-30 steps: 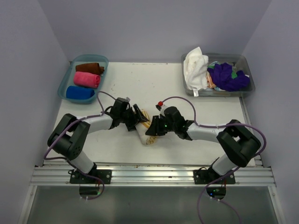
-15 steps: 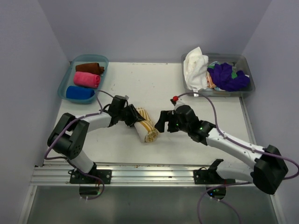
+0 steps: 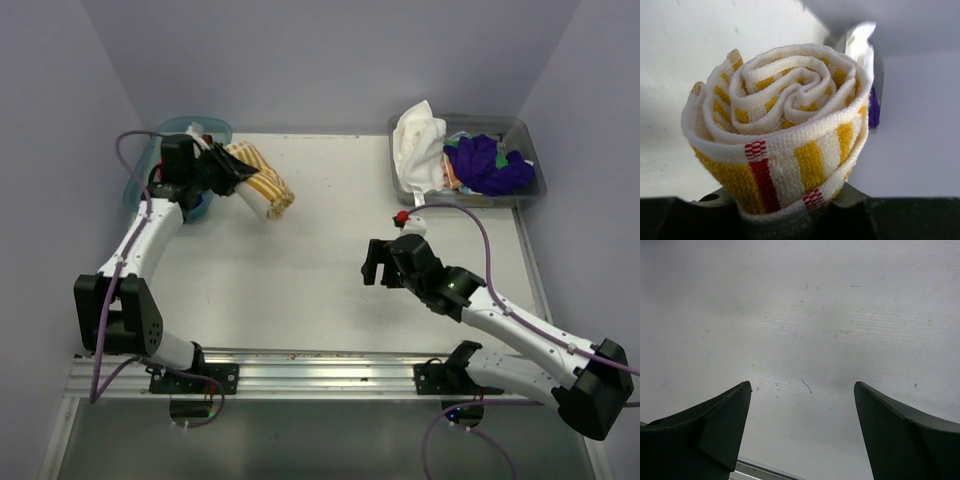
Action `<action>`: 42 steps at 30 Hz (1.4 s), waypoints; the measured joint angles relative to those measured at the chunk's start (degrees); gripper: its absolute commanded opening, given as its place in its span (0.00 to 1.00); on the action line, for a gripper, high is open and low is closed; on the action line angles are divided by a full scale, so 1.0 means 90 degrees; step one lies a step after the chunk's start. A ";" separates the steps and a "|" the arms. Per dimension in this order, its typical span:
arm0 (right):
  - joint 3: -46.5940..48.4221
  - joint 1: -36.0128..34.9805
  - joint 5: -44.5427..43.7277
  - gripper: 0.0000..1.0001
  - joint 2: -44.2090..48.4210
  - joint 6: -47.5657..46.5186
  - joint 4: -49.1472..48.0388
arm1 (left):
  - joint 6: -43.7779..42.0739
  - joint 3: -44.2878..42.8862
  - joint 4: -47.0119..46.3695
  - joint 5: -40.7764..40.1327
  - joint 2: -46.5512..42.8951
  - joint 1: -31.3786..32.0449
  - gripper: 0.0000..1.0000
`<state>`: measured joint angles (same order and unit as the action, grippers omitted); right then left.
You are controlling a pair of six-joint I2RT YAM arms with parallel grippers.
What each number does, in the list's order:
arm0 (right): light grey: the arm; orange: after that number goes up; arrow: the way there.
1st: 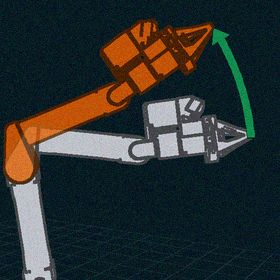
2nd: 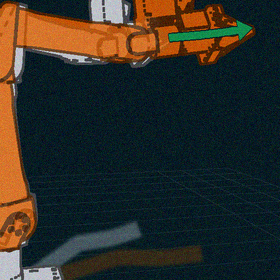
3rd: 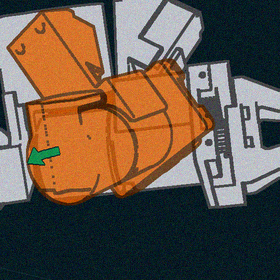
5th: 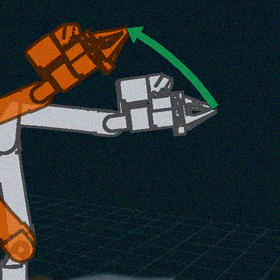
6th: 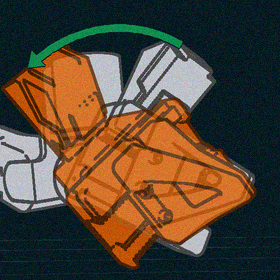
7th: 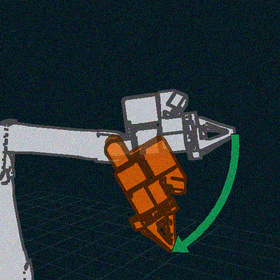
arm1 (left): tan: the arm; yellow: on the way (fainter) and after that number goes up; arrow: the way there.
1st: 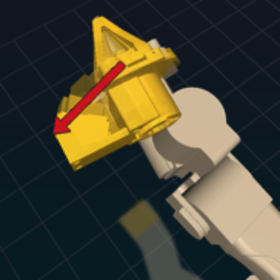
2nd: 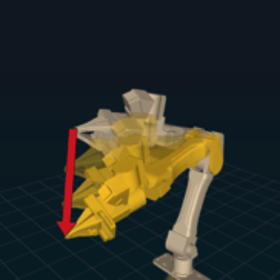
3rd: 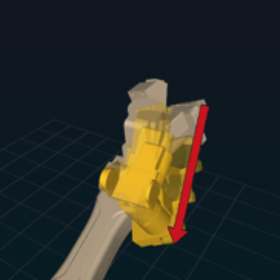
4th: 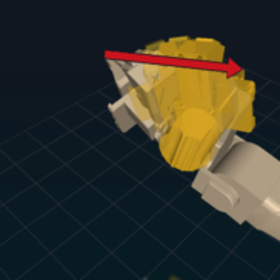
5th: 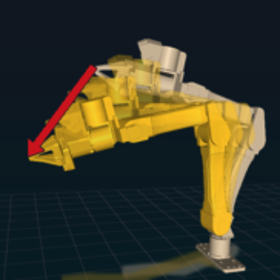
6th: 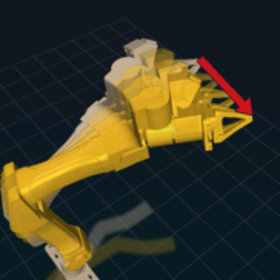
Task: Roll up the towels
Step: Place the rolled towel into the container
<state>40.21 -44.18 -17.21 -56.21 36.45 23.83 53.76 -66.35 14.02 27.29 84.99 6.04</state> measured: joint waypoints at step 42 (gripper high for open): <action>0.0857 0.0000 0.0704 0.87 -0.2407 -0.0005 -0.0114 | 0.2021 -0.6096 -0.2594 0.0192 0.6620 -0.2691 0.27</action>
<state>47.92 -44.18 -10.87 -77.87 36.40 22.81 71.94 -121.21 -9.32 29.02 144.57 -18.17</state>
